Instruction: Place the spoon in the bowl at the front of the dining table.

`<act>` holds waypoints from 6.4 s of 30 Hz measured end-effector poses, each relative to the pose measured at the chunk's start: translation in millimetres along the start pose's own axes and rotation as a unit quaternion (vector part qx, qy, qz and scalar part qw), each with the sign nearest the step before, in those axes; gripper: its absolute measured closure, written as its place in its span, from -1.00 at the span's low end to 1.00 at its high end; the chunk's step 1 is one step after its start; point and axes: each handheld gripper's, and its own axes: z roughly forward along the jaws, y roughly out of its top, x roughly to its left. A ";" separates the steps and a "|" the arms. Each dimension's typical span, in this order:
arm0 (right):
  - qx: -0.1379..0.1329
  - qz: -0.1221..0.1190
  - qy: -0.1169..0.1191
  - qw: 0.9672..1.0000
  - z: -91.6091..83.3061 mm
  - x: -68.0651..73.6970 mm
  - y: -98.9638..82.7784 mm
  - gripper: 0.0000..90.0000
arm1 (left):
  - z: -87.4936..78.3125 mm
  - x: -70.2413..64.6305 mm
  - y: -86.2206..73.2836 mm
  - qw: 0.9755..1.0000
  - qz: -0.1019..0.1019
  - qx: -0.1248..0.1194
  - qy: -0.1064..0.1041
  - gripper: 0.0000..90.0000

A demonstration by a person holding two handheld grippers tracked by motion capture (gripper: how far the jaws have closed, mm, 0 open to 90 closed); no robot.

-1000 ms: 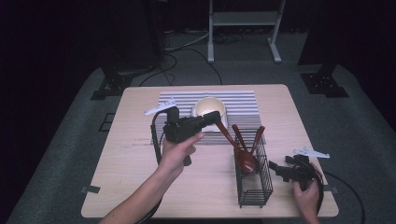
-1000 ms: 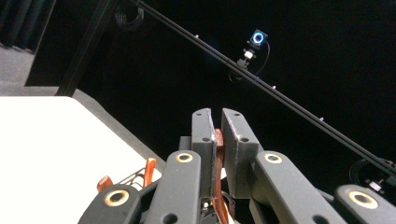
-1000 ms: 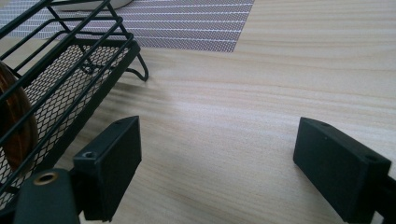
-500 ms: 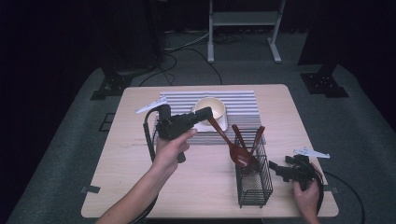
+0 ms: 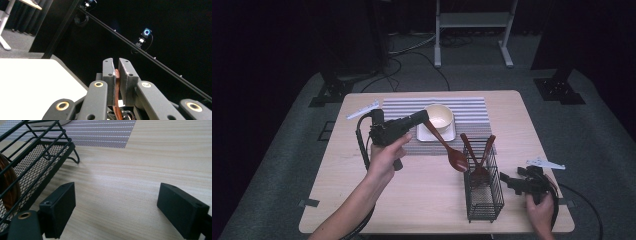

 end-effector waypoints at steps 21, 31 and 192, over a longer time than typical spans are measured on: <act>0.001 -0.002 -0.002 1.000 0.2 0.5 0.2 -0.69 | -9.9 26.5 1.7 0.999 -0.007 -0.005 0.044 0.87; 0.001 -0.003 -0.003 1.000 0.3 0.7 0.1 -0.69 | -12.5 44.4 2.9 0.997 -0.011 -0.008 0.073 0.87; -0.006 0.017 0.011 1.000 -1.3 -3.8 -0.3 -0.69 | 58.9 207.4 -15.3 0.956 -0.095 -0.059 0.270 0.87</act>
